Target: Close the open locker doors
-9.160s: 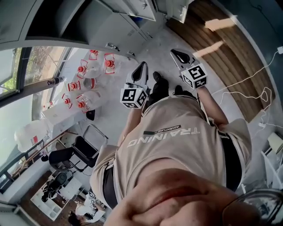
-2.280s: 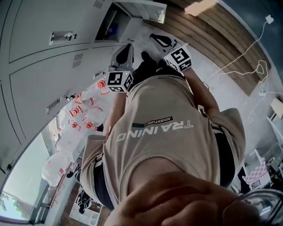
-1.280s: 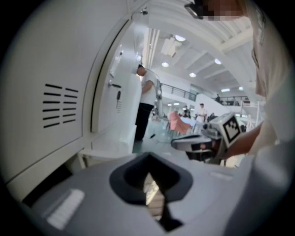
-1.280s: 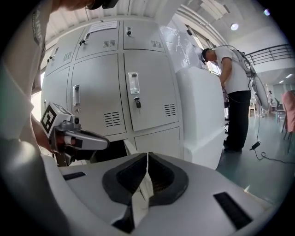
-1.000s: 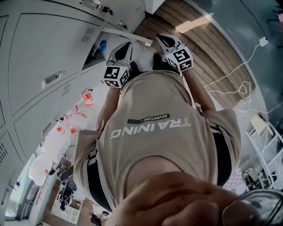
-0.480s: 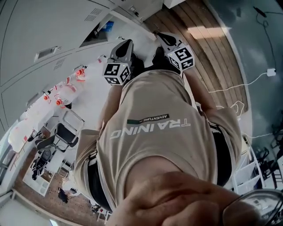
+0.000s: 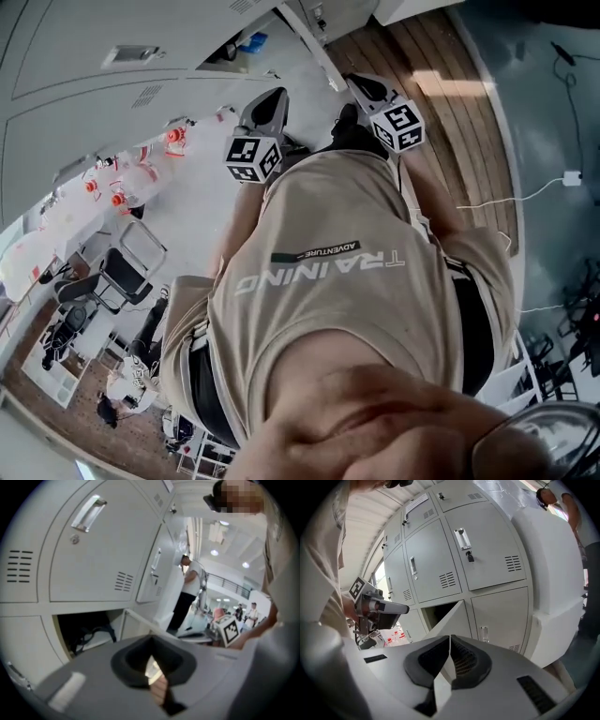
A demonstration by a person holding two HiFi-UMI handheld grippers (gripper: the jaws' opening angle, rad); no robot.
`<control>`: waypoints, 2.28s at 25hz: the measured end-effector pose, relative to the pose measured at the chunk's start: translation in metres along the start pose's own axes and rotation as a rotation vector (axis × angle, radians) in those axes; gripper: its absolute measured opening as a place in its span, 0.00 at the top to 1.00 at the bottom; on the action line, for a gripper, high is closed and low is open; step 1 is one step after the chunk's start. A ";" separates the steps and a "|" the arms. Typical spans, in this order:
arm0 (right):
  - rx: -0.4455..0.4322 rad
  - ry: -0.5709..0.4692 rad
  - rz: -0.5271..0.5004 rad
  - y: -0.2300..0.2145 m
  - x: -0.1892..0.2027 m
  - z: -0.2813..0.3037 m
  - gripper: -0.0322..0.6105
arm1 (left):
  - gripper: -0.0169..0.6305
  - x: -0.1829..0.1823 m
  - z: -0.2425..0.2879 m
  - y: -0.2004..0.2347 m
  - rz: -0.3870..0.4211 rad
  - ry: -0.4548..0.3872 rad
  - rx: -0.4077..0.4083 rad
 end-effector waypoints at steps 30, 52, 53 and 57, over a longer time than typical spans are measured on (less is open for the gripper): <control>0.200 -0.040 0.064 0.137 -0.002 0.116 0.92 | 0.97 0.019 -0.146 0.134 0.040 -0.178 0.001; -0.171 -0.010 0.004 0.123 -0.052 0.219 0.93 | 0.97 0.002 -0.109 0.182 -0.001 -0.079 -0.180; -0.179 -0.008 -0.001 0.123 -0.053 0.223 0.93 | 0.97 0.003 -0.106 0.184 -0.006 -0.076 -0.188; -0.215 0.001 -0.028 0.121 -0.059 0.238 0.93 | 0.97 0.003 -0.096 0.189 -0.021 -0.084 -0.227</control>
Point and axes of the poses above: the fingertips, and each gripper's own axes: z forward along the fingers, y to its left, x out of its underside, the point moved 4 cm from there along -z, backward along the fingers, and after that the axes turned 9 degrees about z, right-handed, at the moved point
